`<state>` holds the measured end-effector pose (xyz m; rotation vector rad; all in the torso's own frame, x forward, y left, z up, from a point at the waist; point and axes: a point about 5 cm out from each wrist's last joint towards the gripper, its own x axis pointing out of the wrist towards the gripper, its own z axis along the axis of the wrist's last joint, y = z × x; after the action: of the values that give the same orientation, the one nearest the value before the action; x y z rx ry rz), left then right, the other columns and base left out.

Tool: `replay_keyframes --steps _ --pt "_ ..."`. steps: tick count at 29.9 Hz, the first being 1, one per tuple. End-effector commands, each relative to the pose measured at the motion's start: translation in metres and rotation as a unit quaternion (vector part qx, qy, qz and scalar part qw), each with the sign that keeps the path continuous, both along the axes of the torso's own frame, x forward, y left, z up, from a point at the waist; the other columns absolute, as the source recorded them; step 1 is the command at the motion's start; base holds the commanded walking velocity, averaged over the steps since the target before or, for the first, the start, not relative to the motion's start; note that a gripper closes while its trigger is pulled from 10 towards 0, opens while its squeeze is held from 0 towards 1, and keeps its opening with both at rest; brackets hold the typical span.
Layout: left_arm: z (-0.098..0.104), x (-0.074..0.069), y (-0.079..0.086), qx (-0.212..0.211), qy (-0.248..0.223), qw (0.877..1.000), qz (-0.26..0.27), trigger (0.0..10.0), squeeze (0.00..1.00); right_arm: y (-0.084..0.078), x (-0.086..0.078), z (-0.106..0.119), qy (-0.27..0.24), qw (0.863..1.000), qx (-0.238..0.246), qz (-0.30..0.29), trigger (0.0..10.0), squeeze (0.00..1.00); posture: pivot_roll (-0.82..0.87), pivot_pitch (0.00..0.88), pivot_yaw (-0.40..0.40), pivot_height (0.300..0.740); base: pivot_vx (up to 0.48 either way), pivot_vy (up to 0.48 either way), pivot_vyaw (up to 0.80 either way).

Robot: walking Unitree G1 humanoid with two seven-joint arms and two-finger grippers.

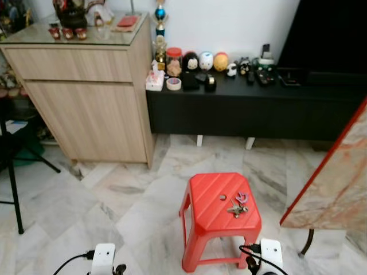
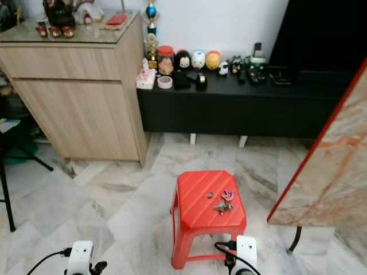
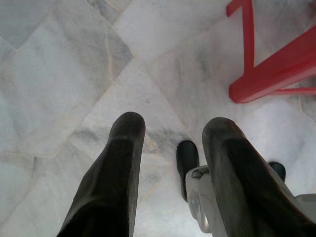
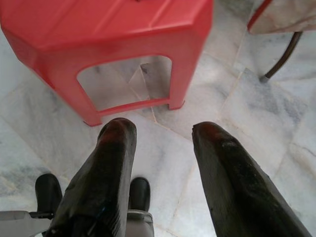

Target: Hang keys on a hook

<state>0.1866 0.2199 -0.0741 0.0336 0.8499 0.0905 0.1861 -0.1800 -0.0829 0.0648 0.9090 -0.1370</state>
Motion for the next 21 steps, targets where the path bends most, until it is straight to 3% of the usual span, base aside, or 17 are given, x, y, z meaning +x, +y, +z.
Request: replay_keyframes --steps 1,18,21 --pt "0.0009 0.0013 0.0009 0.004 -0.002 1.000 -0.001 10.0 0.00 -0.0019 -0.0008 -0.0003 0.003 1.000 -0.002 0.003 10.0 0.00 0.11 0.000 -0.048 0.740 0.270 0.000 0.00" --pt "0.0004 0.0008 -0.0003 0.002 -0.001 1.000 -0.003 10.0 0.00 -0.0018 0.0017 0.0013 -0.006 1.000 -0.001 0.009 10.0 0.00 0.11 0.000 -0.050 0.740 0.266 0.000 0.00" --pt "0.0004 0.0009 -0.0007 0.002 -0.002 1.000 -0.004 10.0 0.00 0.0013 0.0079 0.0044 -0.020 1.000 0.002 0.015 10.0 0.00 0.11 0.000 -0.050 0.740 0.000 0.000 0.00"
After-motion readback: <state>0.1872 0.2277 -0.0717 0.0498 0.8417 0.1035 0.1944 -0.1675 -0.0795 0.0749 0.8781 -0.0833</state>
